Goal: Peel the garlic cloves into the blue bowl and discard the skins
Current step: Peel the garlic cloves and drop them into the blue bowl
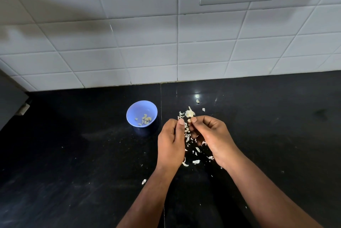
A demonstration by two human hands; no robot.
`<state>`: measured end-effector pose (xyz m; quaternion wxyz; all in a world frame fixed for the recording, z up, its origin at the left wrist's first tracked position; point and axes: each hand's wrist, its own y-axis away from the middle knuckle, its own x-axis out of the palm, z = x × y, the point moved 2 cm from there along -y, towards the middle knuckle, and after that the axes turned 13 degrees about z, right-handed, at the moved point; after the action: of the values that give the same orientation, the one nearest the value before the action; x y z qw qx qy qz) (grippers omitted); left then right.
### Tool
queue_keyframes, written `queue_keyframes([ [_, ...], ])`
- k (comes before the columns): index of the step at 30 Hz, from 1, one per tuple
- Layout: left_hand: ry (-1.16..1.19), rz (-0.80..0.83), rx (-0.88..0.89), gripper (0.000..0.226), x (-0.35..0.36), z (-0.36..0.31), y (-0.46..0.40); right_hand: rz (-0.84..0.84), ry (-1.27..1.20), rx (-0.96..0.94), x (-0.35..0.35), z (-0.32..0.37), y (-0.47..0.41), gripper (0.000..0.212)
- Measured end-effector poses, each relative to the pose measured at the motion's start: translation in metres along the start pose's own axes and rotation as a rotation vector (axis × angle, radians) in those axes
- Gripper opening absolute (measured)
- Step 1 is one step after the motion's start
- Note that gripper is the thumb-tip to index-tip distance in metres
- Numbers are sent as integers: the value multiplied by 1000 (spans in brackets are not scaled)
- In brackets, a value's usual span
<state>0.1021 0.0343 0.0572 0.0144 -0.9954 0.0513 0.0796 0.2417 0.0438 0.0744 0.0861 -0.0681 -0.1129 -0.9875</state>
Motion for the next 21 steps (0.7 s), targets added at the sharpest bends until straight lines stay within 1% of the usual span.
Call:
queue_keyframes([
  [2,24,16,17,10,0,-1,1,-2,36,-13,1,0,0,21],
  [5,60,8,-4,24,0,-1,3,24,61,-13,1,-1,1,23],
  [7,106,-23,-15,26,-2,-1,3,57,70,-13,2,-2,2,23],
  [10,147,-50,-50,23,-2,3,2,88,79,-15,1,-3,4,21],
  [14,184,-55,-83,17,-1,4,1,38,83,-71,0,0,3,10],
  [17,216,-46,-114,10,-1,4,2,38,122,-130,-2,1,4,15],
  [21,246,-11,-140,9,-2,5,1,28,156,-148,-4,2,4,17],
])
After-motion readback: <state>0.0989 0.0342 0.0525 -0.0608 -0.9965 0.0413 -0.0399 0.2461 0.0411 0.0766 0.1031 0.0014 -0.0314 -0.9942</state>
